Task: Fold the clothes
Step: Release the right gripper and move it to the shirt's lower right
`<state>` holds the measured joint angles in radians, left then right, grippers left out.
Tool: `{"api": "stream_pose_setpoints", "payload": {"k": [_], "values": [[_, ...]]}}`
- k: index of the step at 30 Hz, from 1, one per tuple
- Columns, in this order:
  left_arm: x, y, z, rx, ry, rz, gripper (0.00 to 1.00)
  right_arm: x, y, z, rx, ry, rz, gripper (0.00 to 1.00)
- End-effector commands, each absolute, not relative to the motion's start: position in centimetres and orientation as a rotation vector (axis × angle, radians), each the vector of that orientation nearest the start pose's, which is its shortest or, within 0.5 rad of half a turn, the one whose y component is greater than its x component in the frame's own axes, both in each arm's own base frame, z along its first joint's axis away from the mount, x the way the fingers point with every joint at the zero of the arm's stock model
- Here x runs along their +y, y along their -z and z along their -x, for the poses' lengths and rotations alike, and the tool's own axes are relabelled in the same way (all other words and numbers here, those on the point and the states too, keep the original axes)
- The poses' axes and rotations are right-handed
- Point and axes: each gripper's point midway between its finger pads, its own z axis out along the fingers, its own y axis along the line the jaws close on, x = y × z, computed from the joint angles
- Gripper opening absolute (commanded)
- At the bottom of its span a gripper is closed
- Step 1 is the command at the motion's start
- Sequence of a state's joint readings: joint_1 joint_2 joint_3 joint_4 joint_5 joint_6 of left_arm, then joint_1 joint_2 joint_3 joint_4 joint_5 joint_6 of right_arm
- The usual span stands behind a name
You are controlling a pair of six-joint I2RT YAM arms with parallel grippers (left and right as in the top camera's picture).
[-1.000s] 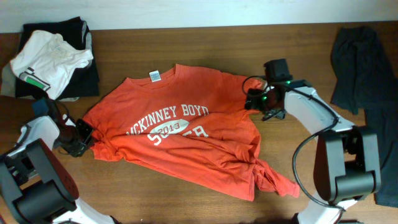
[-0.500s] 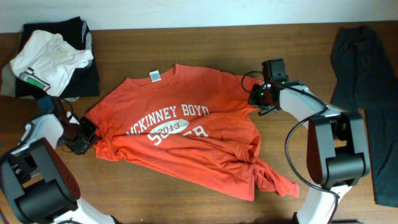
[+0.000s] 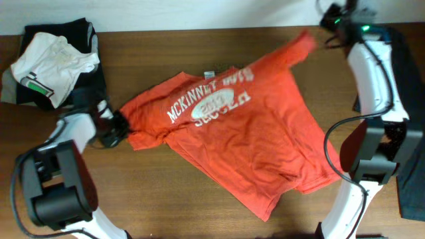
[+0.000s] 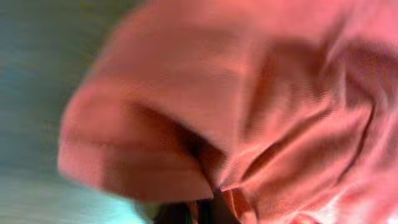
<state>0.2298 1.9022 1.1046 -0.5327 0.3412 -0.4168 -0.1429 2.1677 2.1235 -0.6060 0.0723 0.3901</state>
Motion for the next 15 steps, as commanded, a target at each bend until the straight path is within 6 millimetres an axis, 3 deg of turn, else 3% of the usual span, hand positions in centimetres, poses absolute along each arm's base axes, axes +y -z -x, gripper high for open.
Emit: {"api": "stream_pose_setpoints", "payload": {"k": [1, 3, 7, 10, 11, 12, 15], "values": [[-0.6, 0.3, -39.2, 2.766, 0.546, 0.718, 0.01, -12.5, -21.8, -58.7, 2.229, 0.044, -0.653, 0.99], [-1.0, 0.3, -39.4, 2.765, 0.528, 0.692, 0.01, -11.9, -22.2, -56.4, 2.330, 0.029, -0.670, 0.99], [0.2, 0.7, -39.3, 2.770, 0.427, 0.714, 0.02, -6.7, -26.9, -50.0, 2.491, -0.176, -0.697, 0.99], [1.1, 1.0, -38.7, 2.788, 0.356, 0.739, 0.02, -3.0, -29.7, -44.2, 2.589, -0.222, -0.694, 0.99], [1.5, 1.2, -38.4, 2.797, 0.324, 0.750, 0.02, -1.4, -30.5, -41.0, 2.656, -0.185, -0.679, 0.99], [1.5, 1.2, -38.3, 2.799, 0.324, 0.751, 0.01, -0.2, -31.2, -40.1, 2.666, -0.177, -0.599, 0.99], [1.5, 1.3, -37.8, 2.820, 0.322, 0.760, 0.02, 1.9, -32.7, -37.3, 2.640, -0.189, -0.633, 0.99]]}}
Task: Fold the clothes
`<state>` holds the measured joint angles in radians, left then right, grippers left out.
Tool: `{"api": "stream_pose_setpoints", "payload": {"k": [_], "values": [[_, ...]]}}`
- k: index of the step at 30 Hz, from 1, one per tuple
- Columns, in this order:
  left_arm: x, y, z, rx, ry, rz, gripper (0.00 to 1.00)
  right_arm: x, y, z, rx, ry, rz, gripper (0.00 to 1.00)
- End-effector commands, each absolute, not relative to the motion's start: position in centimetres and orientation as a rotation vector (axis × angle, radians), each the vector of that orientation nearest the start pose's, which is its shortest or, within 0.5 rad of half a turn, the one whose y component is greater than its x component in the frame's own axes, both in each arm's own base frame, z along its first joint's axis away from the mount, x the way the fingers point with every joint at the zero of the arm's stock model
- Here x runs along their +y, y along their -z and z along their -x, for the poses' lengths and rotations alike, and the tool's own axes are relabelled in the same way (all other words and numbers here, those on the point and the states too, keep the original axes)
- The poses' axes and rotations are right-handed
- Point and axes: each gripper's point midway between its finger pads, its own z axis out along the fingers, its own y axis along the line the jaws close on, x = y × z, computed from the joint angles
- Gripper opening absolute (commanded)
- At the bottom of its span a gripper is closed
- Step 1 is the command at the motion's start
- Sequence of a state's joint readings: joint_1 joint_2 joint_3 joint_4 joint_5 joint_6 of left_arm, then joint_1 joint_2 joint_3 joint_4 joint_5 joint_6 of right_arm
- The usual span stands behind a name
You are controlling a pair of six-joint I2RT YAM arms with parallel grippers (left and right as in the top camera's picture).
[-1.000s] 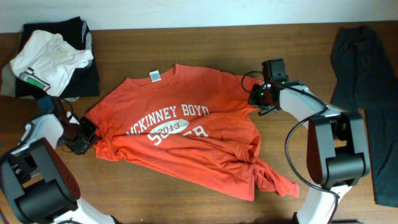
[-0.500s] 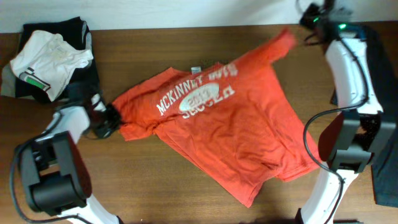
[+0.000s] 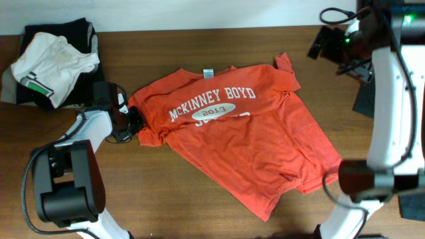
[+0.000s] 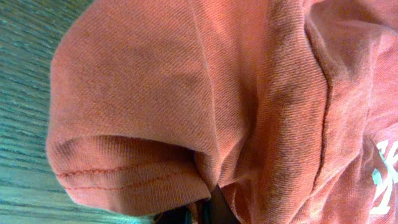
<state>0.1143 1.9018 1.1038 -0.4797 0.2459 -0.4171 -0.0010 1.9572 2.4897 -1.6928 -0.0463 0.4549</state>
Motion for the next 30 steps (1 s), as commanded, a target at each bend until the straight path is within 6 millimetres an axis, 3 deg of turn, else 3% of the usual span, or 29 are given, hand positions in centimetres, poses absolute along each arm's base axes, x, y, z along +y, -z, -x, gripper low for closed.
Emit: {"api": "stream_pose_setpoints", "payload": {"k": [1, 3, 4, 6, 9, 10, 11, 13, 14, 16, 21, 27, 30], "values": [[1.4, 1.4, -37.7, 2.824, 0.321, 0.762, 0.02, 2.9, -33.1, -35.5, 2.646, -0.203, -0.631, 0.99], [1.4, 1.4, -37.4, 2.838, 0.323, 0.768, 0.02, 4.9, -32.1, -30.5, 2.716, -0.216, -0.613, 0.99], [1.1, 1.3, -37.5, 2.836, 0.349, 0.764, 0.04, 6.4, -30.0, -26.9, 2.799, -0.206, -0.601, 0.99], [0.8, 1.1, -37.6, 2.834, 0.378, 0.760, 0.05, 8.8, -25.9, -22.9, 2.904, -0.186, -0.580, 0.99], [0.7, 1.1, -37.6, 2.836, 0.387, 0.759, 0.05, 12.1, -18.8, -19.4, 3.021, -0.146, -0.597, 0.99], [0.7, 1.1, -37.6, 2.836, 0.387, 0.760, 0.05, 13.5, -15.7, -18.0, 3.076, -0.144, -0.638, 0.80], [0.5, 1.1, -37.6, 2.837, 0.400, 0.758, 0.05, 14.8, -13.4, -17.2, 3.101, -0.173, -0.653, 0.74], [0.4, 1.1, -37.6, 2.837, 0.409, 0.757, 0.05, 16.3, -9.7, -15.6, 3.135, -0.210, -0.674, 0.87], [0.4, 1.1, -37.5, 2.840, 0.409, 0.758, 0.05, 15.7, -8.3, -14.3, 3.156, -0.152, -0.760, 0.86], [0.4, 1.1, -37.5, 2.839, 0.409, 0.758, 0.06, 15.2, -6.8, -12.5, 3.216, -0.107, -0.772, 0.69], [0.4, 1.1, -37.5, 2.839, 0.409, 0.758, 0.07, 14.4, -4.6, -8.7, 3.323, -0.013, -0.729, 0.71], [0.4, 1.1, -37.5, 2.840, 0.409, 0.758, 0.09, 14.8, -2.1, -9.6, 3.273, -0.117, -0.725, 0.74], [0.4, 1.1, -37.5, 2.839, 0.409, 0.758, 0.09, 14.4, -1.5, -10.3, 3.244, -0.075, -0.730, 0.60]]}}
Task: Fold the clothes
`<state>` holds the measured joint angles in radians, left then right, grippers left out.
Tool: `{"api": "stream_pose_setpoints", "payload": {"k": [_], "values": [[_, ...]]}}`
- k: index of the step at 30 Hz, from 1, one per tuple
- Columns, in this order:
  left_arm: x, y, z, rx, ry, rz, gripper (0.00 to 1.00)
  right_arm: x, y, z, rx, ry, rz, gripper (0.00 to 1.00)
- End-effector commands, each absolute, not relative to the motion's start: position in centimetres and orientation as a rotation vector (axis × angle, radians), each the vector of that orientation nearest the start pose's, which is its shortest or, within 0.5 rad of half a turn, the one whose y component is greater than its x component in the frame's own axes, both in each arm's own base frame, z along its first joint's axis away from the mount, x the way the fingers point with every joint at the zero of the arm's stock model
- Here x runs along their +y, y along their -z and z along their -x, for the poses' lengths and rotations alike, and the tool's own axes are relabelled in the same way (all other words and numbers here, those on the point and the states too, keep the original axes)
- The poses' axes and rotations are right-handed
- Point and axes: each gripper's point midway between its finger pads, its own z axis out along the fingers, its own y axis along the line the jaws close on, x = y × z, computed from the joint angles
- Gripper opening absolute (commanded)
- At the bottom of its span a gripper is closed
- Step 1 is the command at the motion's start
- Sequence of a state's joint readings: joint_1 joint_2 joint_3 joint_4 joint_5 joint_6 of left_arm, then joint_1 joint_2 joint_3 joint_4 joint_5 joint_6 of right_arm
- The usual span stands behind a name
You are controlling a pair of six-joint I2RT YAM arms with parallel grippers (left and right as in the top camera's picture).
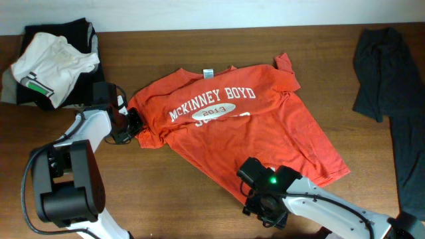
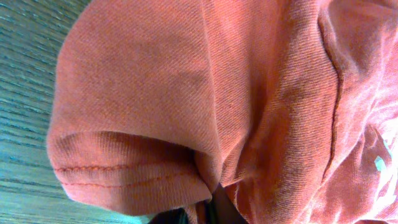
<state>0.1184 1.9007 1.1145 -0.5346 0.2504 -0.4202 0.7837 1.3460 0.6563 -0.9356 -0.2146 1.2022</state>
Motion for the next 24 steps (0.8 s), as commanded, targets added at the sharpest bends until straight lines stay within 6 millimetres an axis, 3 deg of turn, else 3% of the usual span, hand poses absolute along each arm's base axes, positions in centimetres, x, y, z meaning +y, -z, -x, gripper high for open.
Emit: {"api": "stream_pose_setpoints", "payload": {"k": [1, 3, 5, 7, 8, 11, 13, 16, 19, 24], "values": [[0.4, 1.1, -37.5, 2.839, 0.409, 0.758, 0.09, 14.4, -1.4, -10.3, 3.247, -0.072, -0.731, 0.57], [0.4, 1.1, -37.5, 2.839, 0.409, 0.758, 0.09, 14.5, -0.8, -10.3, 3.256, -0.048, -0.736, 0.60], [0.4, 1.1, -37.5, 2.839, 0.410, 0.758, 0.10, 14.6, -0.4, -10.4, 3.262, -0.040, -0.739, 0.73], [0.4, 1.0, -37.6, 2.839, 0.409, 0.758, 0.10, 14.7, -0.3, -10.6, 3.261, -0.049, -0.752, 0.72], [0.4, 1.1, -37.5, 2.839, 0.410, 0.758, 0.10, 14.6, -0.3, -10.7, 3.257, -0.049, -0.770, 0.69], [0.4, 1.1, -37.5, 2.840, 0.409, 0.758, 0.10, 14.0, -0.3, -11.3, 3.242, -0.046, -0.829, 0.43], [0.4, 1.1, -37.5, 2.840, 0.409, 0.758, 0.10, 13.9, -0.3, -11.4, 3.245, -0.051, -0.812, 0.33], [0.4, 1.1, -37.5, 2.839, 0.409, 0.758, 0.10, 13.7, -0.2, -11.6, 3.235, -0.039, -0.810, 0.04], [0.4, 1.1, -37.6, 2.839, 0.409, 0.758, 0.10, 12.7, -0.4, -12.8, 3.198, -0.030, -0.860, 0.04], [0.4, 1.1, -37.6, 2.839, 0.409, 0.758, 0.10, 10.4, -2.3, -18.0, 3.133, -0.184, -0.840, 0.04]]}}
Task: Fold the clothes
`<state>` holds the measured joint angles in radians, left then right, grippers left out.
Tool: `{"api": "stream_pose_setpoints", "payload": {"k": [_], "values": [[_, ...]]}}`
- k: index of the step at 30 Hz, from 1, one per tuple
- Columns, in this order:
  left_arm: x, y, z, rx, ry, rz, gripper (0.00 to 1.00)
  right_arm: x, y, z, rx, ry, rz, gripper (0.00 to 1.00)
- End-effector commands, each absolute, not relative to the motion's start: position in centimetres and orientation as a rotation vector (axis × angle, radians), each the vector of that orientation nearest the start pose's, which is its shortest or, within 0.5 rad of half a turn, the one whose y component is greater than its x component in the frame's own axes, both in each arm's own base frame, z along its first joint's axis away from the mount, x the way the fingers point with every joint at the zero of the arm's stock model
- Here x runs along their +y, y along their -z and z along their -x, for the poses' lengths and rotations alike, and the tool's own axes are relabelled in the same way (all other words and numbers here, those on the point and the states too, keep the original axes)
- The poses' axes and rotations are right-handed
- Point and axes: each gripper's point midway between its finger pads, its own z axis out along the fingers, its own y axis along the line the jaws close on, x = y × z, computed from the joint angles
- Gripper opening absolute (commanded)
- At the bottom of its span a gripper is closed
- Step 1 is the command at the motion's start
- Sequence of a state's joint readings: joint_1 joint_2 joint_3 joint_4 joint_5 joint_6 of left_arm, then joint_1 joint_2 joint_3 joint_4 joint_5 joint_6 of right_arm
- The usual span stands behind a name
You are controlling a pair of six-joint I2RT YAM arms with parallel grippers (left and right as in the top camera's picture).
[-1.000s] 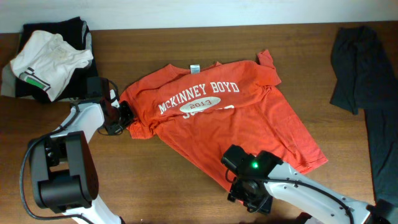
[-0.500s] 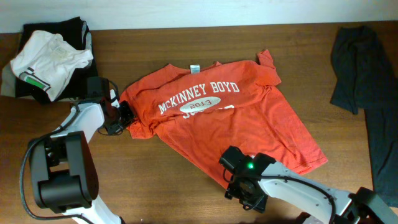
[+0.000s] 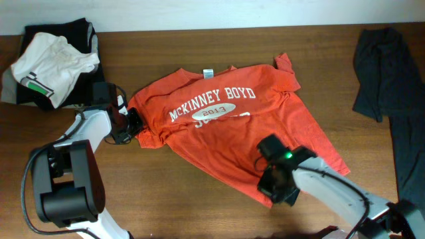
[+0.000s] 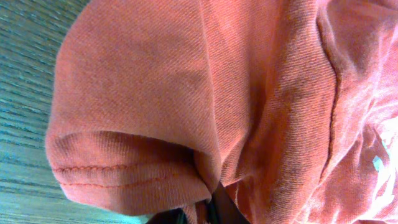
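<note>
An orange T-shirt (image 3: 226,126) with white lettering lies spread face up on the wooden table, collar toward the back. My left gripper (image 3: 131,125) is at its left sleeve. In the left wrist view the sleeve (image 4: 137,143) fills the frame, and cloth is pinched between the dark fingers of the left gripper (image 4: 202,211) at the bottom edge. My right gripper (image 3: 273,187) is over the shirt's front hem, near its lower corner. Its fingers are hidden under the wrist.
A white garment (image 3: 53,60) lies on a pile of black clothes (image 3: 83,36) at the back left corner. A dark garment (image 3: 378,66) hangs over the table's right side. Bare wood (image 3: 166,192) lies in front of the shirt.
My right arm has moved a little right and back, from just off the shirt's front edge to over its hem. The left gripper and the shirt have not moved.
At first my right gripper held the shirt's right sleeve up at the back right while the left held the left sleeve. Then the shirt lay flat, with the right gripper apart from it. Later the right arm was at the front edge, and now over the hem.
</note>
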<state>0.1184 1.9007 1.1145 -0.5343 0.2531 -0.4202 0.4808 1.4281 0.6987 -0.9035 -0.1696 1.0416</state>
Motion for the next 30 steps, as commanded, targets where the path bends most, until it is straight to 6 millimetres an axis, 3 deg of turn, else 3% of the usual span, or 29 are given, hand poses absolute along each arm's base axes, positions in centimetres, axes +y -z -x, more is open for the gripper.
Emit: {"api": "stream_pose_setpoints", "payload": {"k": [1, 4, 7, 11, 12, 14, 15, 18, 20, 22, 24, 27, 30], "values": [[0.4, 1.1, -37.6, 2.839, 0.409, 0.757, 0.11, 10.1, -2.5, -18.6, 3.125, -0.213, -0.847, 0.04], [0.4, 1.0, -37.6, 2.835, 0.409, 0.757, 0.10, 9.1, -2.8, -20.0, 3.078, -0.263, -0.908, 0.04], [0.4, 1.0, -37.6, 2.835, 0.409, 0.756, 0.10, 8.8, -3.0, -23.4, 2.979, -0.351, -0.781, 0.08], [0.4, 1.0, -37.6, 2.835, 0.408, 0.756, 0.10, 7.8, -3.6, -27.0, 2.825, -0.336, -0.768, 0.08], [0.4, 1.0, -37.6, 2.835, 0.408, 0.756, 0.10, 7.5, -3.9, -28.1, 2.781, -0.346, -0.758, 0.17], [0.4, 1.0, -37.6, 2.835, 0.409, 0.756, 0.10, 6.5, -3.4, -28.1, 2.805, -0.287, -0.679, 0.92], [0.4, 1.0, -37.6, 2.835, 0.408, 0.756, 0.11, 5.9, -3.0, -27.2, 2.842, -0.260, -0.709, 0.99], [0.4, 1.0, -37.6, 2.835, 0.407, 0.756, 0.11, 4.5, -4.0, -25.0, 2.923, -0.201, -0.781, 0.99], [0.5, 1.1, -37.6, 2.835, 0.397, 0.757, 0.11, 4.5, -6.6, -23.9, 2.955, -0.194, -0.757, 0.99], [0.5, 1.1, -37.6, 2.835, 0.397, 0.757, 0.11, 5.1, -7.3, -21.9, 3.035, -0.242, -0.712, 0.99], [0.5, 1.1, -37.6, 2.835, 0.397, 0.757, 0.11, 5.5, -6.5, -19.0, 3.158, -0.258, -0.685, 1.00], [0.5, 1.1, -37.6, 2.835, 0.398, 0.757, 0.11, 5.4, -4.3, -16.5, 3.235, -0.244, -0.685, 0.84], [0.5, 1.1, -37.6, 2.835, 0.398, 0.757, 0.11, 6.9, -2.1, -16.7, 3.192, -0.408, -0.671, 0.80]]}}
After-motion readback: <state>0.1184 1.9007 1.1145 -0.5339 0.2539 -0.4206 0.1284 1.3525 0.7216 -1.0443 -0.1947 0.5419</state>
